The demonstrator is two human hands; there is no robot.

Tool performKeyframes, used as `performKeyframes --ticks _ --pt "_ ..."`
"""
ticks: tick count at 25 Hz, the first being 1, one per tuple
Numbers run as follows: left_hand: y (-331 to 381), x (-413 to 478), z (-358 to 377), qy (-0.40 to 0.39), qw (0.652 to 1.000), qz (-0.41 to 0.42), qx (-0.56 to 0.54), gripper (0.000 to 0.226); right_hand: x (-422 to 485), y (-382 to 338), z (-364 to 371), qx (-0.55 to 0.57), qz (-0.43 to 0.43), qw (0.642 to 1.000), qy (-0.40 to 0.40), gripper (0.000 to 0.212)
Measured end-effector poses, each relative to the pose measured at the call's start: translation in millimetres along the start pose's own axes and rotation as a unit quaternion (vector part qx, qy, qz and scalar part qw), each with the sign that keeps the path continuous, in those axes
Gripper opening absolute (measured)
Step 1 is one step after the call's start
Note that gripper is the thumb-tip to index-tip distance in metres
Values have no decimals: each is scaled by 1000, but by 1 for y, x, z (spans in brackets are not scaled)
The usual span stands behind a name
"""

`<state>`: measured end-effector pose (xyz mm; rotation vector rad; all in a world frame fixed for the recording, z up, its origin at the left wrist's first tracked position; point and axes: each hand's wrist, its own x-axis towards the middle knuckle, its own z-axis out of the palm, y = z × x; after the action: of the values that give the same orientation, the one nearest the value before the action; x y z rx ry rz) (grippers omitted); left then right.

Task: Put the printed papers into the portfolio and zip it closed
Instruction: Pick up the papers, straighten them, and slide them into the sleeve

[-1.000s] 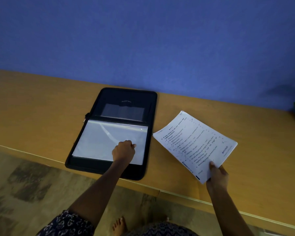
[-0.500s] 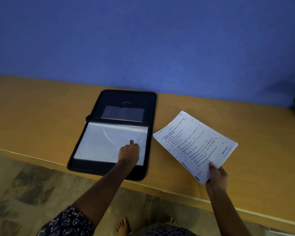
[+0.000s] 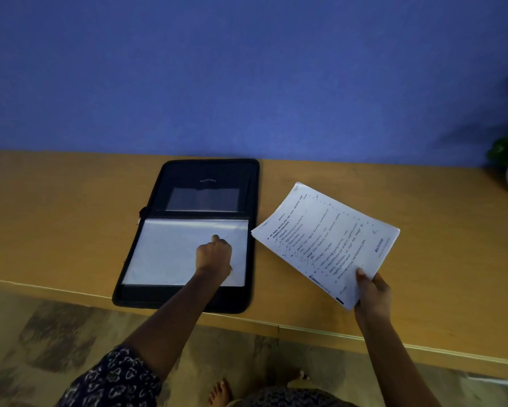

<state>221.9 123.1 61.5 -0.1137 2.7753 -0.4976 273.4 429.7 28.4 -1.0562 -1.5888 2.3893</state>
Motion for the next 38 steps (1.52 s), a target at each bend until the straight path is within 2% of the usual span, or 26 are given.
performKeyframes --ticks 3,7,12,16,21,24,27,30,34,38 --pt "-3 4 -6 -9 1000 0 1 57 2 -2 12 -21 -15 1000 -17 15" --pt "-4 6 -11 -6 1000 3 0 63 1 4 39 -111 -54 992 -32 16" --pt "-6 6 -13 4 1000 1 0 67 -14 11 69 -277 -161 947 -19 22" --pt "-3 5 -10 8 1000 11 -6 67 -28 21 79 -306 -186 934 -10 22" --pt "2 -1 -4 15 999 23 -16 56 -38 35 80 -243 -114 963 -38 18" --pt "13 -10 7 0 992 42 -118 54 -30 41 63 -188 -38 981 -40 13" --pt "19 -26 27 -14 978 72 -194 58 -27 51 43 -186 4 981 -62 16" --pt "17 -34 40 8 974 76 -212 60 -28 62 27 -184 37 978 -86 20" --pt "15 -16 31 45 961 1 -273 40 -24 69 15 -168 71 977 -106 17" --pt "18 21 17 -9 948 -73 -311 48 -8 69 9 -180 83 975 -97 17"
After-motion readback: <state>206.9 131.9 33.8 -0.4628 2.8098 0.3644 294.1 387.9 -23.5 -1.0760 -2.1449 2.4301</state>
